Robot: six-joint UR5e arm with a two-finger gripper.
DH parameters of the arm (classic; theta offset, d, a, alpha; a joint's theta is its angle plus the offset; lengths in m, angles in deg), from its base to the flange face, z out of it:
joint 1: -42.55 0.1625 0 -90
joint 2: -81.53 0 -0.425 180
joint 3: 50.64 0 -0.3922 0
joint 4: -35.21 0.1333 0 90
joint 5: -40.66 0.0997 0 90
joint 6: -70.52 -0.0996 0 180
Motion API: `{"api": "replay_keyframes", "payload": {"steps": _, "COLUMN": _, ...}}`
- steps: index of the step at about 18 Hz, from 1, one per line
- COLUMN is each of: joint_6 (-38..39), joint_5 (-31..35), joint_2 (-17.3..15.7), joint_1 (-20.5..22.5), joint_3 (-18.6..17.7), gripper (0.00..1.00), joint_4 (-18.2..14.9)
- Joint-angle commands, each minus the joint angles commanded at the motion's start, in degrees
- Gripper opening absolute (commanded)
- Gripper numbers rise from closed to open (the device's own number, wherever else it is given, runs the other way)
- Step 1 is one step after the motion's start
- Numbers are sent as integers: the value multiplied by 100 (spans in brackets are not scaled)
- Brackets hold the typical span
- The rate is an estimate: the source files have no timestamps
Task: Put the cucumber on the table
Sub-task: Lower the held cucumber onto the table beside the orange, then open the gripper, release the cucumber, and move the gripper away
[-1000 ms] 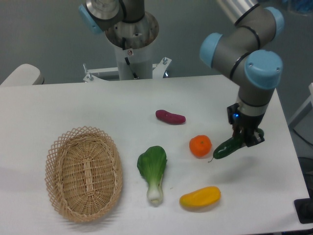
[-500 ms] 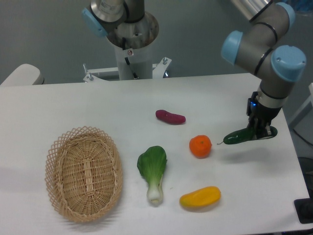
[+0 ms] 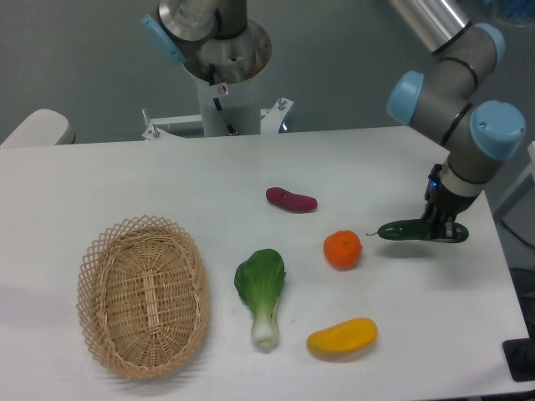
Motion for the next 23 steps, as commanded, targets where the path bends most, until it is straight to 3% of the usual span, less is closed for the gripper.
{"api": "replay_keyframes", "payload": {"steps": 5, "joint_6": 175, "joint_5": 0, "joint_2": -70, "joint_1": 88, "joint_3": -229, "gripper": 15, "joint_4": 17}}
{"api": "replay_keyframes", "payload": {"steps": 11, "joint_6": 290, "joint_5": -17, "joint_2": -35, "joint_1": 88, "joint_3": -238, "gripper": 19, "joint_4": 35}}
{"api": "replay_keyframes", "payload": {"steps": 12, "joint_6": 290, "joint_5": -18, "joint_2": -35, "joint_1": 88, "joint_3": -229, "gripper": 24, "joint_4": 44}}
{"api": "replay_keyframes", "payload": {"steps": 13, "joint_6": 290, "joint_5": -18, "joint_2": -35, "joint_1": 79, "joint_3": -229, "gripper": 38, "joint_4": 52}}
{"api": "replay_keyframes", "payload": {"steps": 16, "joint_6": 290, "joint_5": -26, "joint_2": -44, "joint_1": 53, "joint_3": -150, "gripper": 90, "joint_4": 70}}
{"api": "replay_keyframes", "payload": {"steps": 18, "joint_6": 342, "joint_5": -52, "joint_2": -79, "joint_1": 44, "joint_3": -124, "gripper": 100, "joint_4": 61}}
{"api": "replay_keyframes", "payload": {"steps": 23, "joint_6": 1070, "joint_5": -97, "joint_2": -263, "joint_1": -201, "joint_3": 25, "gripper": 100, "joint_4": 53}}
